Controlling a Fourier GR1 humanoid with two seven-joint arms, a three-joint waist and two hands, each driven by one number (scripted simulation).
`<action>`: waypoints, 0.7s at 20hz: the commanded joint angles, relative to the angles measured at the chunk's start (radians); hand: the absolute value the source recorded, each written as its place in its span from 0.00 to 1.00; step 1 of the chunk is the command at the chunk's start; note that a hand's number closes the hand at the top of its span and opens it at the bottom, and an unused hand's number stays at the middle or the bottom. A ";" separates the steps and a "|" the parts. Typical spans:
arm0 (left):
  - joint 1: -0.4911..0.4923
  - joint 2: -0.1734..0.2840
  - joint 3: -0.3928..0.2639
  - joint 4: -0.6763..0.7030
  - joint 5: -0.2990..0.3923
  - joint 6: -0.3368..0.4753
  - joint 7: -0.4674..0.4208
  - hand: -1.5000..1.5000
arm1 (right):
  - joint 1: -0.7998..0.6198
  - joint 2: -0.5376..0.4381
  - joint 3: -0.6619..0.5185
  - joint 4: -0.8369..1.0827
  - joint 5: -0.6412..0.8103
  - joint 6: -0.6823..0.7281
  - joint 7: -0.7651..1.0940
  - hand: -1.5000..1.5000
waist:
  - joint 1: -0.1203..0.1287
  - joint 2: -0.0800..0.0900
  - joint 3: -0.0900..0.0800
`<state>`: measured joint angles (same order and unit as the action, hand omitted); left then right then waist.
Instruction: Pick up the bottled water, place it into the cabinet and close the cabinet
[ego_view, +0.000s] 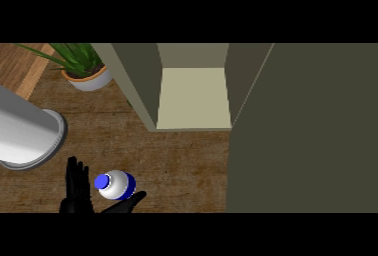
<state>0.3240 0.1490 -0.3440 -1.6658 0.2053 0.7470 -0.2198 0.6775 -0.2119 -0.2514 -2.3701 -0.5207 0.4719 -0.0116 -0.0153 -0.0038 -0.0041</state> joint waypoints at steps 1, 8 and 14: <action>-0.025 -0.052 0.052 0.146 0.058 -0.062 -0.097 0.00 | 0.077 0.001 -0.012 -0.213 -0.185 -0.033 0.080 0.00 | -0.006 0.001 0.000; -0.029 -0.135 0.151 0.323 0.144 -0.184 -0.339 0.00 | 0.109 -0.044 -0.074 -0.193 -0.237 0.003 0.039 0.00 | -0.003 -0.001 0.001; -0.138 -0.131 0.245 0.538 0.259 -0.414 -0.455 0.00 | 0.135 -0.025 -0.050 -0.168 -0.196 0.018 -0.001 0.00 | -0.009 0.002 0.001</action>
<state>0.2404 0.0312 -0.1442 -1.2426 0.4157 0.4426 -0.5986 0.7432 -0.2479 -0.2820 -2.3641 -0.5735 0.5090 -0.0652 -0.0197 -0.0025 -0.0038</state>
